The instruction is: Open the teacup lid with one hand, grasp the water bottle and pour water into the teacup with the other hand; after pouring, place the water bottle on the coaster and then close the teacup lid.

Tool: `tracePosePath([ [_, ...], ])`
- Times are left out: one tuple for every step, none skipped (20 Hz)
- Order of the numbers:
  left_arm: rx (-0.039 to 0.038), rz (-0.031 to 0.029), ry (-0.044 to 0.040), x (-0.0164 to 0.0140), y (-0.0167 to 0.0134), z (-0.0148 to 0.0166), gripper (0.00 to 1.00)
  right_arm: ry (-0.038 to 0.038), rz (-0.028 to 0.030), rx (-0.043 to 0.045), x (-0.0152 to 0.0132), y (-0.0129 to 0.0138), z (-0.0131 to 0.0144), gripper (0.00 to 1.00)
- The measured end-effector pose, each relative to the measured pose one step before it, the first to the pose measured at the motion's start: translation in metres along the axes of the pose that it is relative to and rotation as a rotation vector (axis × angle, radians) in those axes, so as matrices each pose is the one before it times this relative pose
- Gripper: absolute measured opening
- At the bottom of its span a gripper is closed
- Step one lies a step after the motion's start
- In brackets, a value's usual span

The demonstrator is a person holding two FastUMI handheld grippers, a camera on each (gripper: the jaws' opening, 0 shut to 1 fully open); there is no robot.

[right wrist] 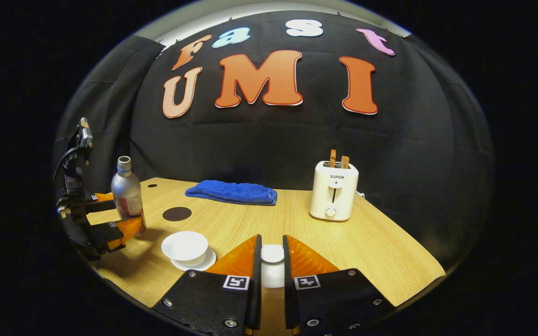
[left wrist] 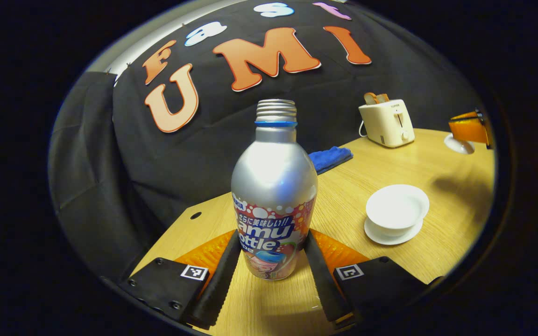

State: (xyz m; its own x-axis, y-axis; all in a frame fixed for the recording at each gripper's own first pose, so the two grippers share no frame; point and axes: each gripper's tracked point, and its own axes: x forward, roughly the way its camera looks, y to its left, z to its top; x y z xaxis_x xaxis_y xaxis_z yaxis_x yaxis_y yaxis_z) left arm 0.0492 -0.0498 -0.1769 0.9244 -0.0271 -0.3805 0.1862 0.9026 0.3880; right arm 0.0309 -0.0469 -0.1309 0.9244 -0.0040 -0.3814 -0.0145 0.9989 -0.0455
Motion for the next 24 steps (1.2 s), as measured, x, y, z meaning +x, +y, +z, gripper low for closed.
tracePosePath([
  [0.03058, -0.00031, 0.00276, -0.00032, -0.00117, -0.00121, 0.84, 0.00274, -0.00628, -0.00370, -0.00020, -0.00299, -0.00204, 0.20],
  [0.03375, 0.00281, -0.00116, 0.00005, -0.00125, -0.00007, 0.84, 0.00638, -0.00508, 0.00190, 0.00067, -0.00325, -0.00254, 0.20],
  [0.03860, 0.00291, -0.00410, 0.00015, -0.00143, -0.00143, 0.84, 0.00438, -0.00282, 0.00583, -0.00029, -0.00265, -0.00173, 0.20],
  [0.04089, 0.00819, -0.00251, 0.00109, -0.00056, -0.00014, 0.84, 0.00200, -0.00140, 0.00504, -0.00142, -0.00173, -0.00163, 0.20],
  [0.04143, 0.00824, -0.00261, 0.00083, 0.00048, -0.00030, 0.80, 0.00070, -0.00206, 0.00198, 0.00002, -0.00202, -0.00080, 0.20],
  [0.03885, 0.00731, -0.00019, 0.00036, -0.00040, -0.00030, 0.80, -0.00057, -0.00469, 0.00098, -0.00059, -0.00251, -0.00102, 0.20],
  [0.03536, 0.00283, -0.00307, 0.00109, -0.00115, -0.00002, 0.84, 0.00099, -0.00328, 0.00158, -0.00076, -0.00262, -0.00018, 0.20],
  [0.02969, -0.00008, 0.00047, 0.00014, -0.00265, 0.00148, 0.84, -0.00018, -0.00315, 0.00251, -0.00116, -0.00140, -0.00146, 0.20],
  [0.03454, 0.00182, -0.00215, 0.00112, -0.00018, -0.00045, 0.84, -0.00027, -0.00180, 0.00237, 0.00038, -0.00179, 0.00053, 0.20],
  [0.03663, 0.00186, 0.00033, 0.00095, -0.00084, 0.00036, 0.84, 0.00002, -0.00218, 0.00199, -0.00059, -0.00127, -0.00133, 0.20],
  [0.03471, 0.00368, -0.00365, 0.00065, -0.00121, 0.00160, 0.84, -0.00021, -0.00216, 0.00239, 0.00011, -0.00202, 0.00090, 0.20],
  [0.02810, 0.00085, -0.00111, 0.00079, -0.00007, 0.00162, 0.88, 0.00044, -0.00015, 0.00065, -0.00119, -0.00068, -0.00114, 0.20],
  [0.02261, -0.00560, -0.00299, -0.00182, -0.00137, 0.00039, 0.84, 0.00201, -0.00196, -0.00001, -0.00046, -0.00118, -0.00169, 0.20],
  [0.02191, -0.00492, -0.00067, -0.00045, -0.00190, 0.00062, 0.84, 0.00285, -0.00020, -0.00133, 0.00004, -0.00033, -0.00043, 0.20],
  [0.02592, -0.00201, 0.00113, -0.00081, -0.00008, -0.00083, 0.84, 0.00152, -0.00079, -0.00119, 0.00042, -0.00091, -0.00025, 0.20],
  [0.03051, 0.00305, -0.00067, -0.00033, 0.00042, 0.00103, 0.84, 0.00188, 0.00186, -0.00326, -0.00070, -0.00033, -0.00152, 0.20],
  [0.03123, 0.00697, -0.00004, 0.00007, 0.00046, -0.00070, 0.84, -0.00097, -0.00195, -0.00200, -0.00092, 0.00020, 0.00074, 0.20],
  [0.03025, 0.00666, -0.00038, 0.00036, 0.00086, -0.00015, 0.84, -0.00090, 0.00009, -0.00020, 0.00038, -0.00150, 0.00007, 0.20],
  [0.02592, 0.00578, 0.00288, 0.00002, 0.00055, -0.00079, 0.84, -0.00394, 0.00005, 0.00273, -0.00012, -0.00087, 0.00086, 0.20],
  [0.02401, 0.00703, 0.00122, 0.00026, 0.00108, 0.00013, 0.88, 0.00107, 0.00151, 0.00239, -0.00037, -0.00065, -0.00003, 0.20],
  [0.02706, 0.00986, 0.00444, -0.00010, 0.00137, 0.00026, 0.84, -0.00077, -0.00239, 0.00176, -0.00023, -0.00128, 0.00006, 0.20],
  [0.02878, 0.00779, 0.00115, 0.00008, 0.00075, 0.00045, 0.84, 0.00137, -0.00173, 0.00008, 0.00042, -0.00050, -0.00086, 0.20],
  [0.02605, 0.00802, 0.00354, 0.00082, 0.00120, -0.00112, 0.84, 0.00054, -0.00112, -0.00017, -0.00016, -0.00071, -0.00036, 0.20],
  [0.02954, 0.00589, 0.00079, 0.00064, -0.00017, 0.00001, 0.84, -0.00073, -0.00371, 0.00213, 0.00000, -0.00159, 0.00057, 0.20],
])
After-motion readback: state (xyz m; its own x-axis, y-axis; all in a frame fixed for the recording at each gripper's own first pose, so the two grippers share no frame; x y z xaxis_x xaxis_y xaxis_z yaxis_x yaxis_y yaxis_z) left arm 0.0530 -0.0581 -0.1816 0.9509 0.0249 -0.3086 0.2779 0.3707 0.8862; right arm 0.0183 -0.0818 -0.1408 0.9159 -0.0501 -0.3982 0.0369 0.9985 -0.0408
